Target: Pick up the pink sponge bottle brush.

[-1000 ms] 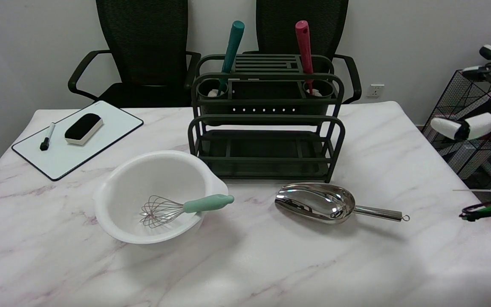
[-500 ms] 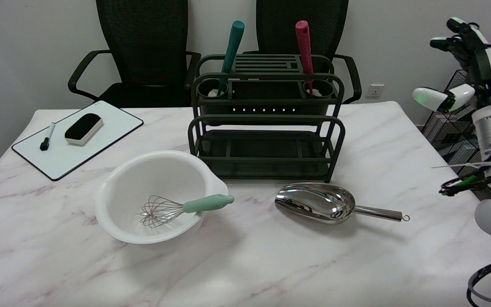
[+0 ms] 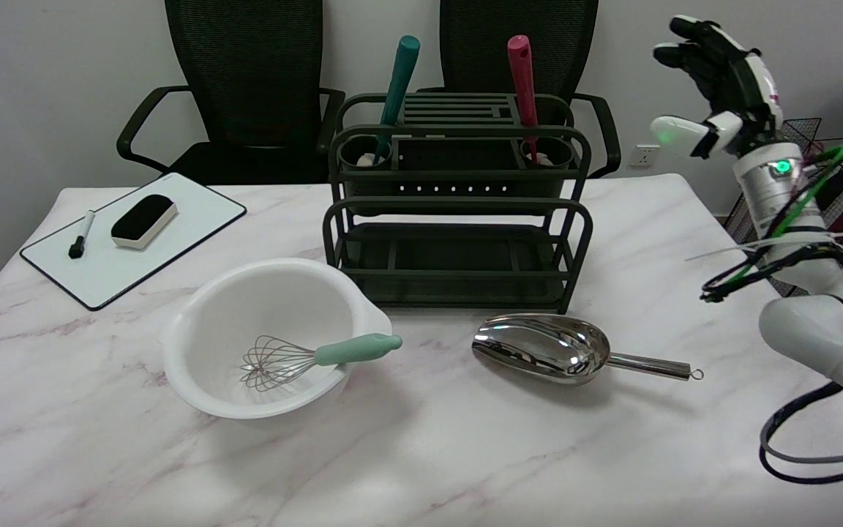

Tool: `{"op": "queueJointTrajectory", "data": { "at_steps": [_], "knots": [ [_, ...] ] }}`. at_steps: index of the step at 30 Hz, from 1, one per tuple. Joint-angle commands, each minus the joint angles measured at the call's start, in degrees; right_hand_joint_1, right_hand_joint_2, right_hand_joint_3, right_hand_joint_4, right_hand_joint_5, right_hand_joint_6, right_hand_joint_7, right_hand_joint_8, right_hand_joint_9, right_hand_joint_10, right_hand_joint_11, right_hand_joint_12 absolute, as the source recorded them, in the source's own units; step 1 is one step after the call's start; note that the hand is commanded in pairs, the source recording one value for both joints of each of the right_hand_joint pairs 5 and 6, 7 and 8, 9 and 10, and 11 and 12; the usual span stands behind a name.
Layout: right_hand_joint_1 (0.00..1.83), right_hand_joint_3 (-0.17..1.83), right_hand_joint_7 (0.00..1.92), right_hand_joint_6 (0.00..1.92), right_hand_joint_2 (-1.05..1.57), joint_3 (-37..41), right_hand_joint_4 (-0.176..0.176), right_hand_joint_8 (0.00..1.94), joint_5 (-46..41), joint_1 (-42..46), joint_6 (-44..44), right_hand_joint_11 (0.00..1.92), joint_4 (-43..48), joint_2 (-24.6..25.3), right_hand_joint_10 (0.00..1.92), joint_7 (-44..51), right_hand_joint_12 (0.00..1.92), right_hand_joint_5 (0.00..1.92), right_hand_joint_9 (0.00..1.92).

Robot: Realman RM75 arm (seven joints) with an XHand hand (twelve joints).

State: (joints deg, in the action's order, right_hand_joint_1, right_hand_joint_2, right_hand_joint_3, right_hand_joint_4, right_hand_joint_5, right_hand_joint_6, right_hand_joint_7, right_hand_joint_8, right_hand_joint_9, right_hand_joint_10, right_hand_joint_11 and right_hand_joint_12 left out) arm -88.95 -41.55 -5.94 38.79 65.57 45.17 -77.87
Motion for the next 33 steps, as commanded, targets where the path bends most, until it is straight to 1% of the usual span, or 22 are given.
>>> {"op": "queueJointTrajectory", "data": {
  "at_steps": [1,4,8,12,19,25,30,33],
  "knots": [
    [1.11,1.13,0.6,0.43,-0.46,-17.4,0.0,0.6,2.1,-18.3,-1.3,0.15,-7.2,0.5,0.46,-7.4,0.15,0.43,0.46],
    [1.11,1.16,0.6,0.5,-0.47,-19.0,0.0,0.6,2.8,-20.1,-1.3,0.15,-8.2,1.3,0.46,-7.7,0.15,0.5,0.46],
    [1.1,1.19,0.62,0.57,-0.48,-19.3,0.0,0.62,3.9,-20.8,-1.3,0.17,-8.5,2.2,0.47,-7.7,0.17,0.57,0.47],
    [1.1,1.2,0.62,0.52,-0.5,-19.8,0.0,0.62,4.6,-21.4,-1.3,0.18,-8.5,3.3,0.49,-7.7,0.18,0.52,0.49],
    [1.1,1.18,0.61,0.41,-0.51,-20.6,0.0,0.61,6.9,-22.9,-2.8,0.19,-9.4,5.6,0.5,-7.7,0.19,0.41,0.5],
    [1.1,1.16,0.6,0.39,-0.52,-21.6,0.0,0.6,7.5,-23.6,-3.2,0.18,-9.5,7.3,0.49,-8.6,0.18,0.39,0.49],
    [1.1,1.14,0.59,0.38,-0.52,-23.5,0.0,0.59,8.4,-24.4,-3.2,0.21,-9.9,8.8,0.49,-9.2,0.21,0.38,0.49],
    [1.1,1.12,0.6,0.38,-0.51,-23.4,0.0,0.6,9.3,-24.1,-2.8,0.22,-8.5,9.1,0.5,-10.0,0.22,0.38,0.5]
  ]
}}
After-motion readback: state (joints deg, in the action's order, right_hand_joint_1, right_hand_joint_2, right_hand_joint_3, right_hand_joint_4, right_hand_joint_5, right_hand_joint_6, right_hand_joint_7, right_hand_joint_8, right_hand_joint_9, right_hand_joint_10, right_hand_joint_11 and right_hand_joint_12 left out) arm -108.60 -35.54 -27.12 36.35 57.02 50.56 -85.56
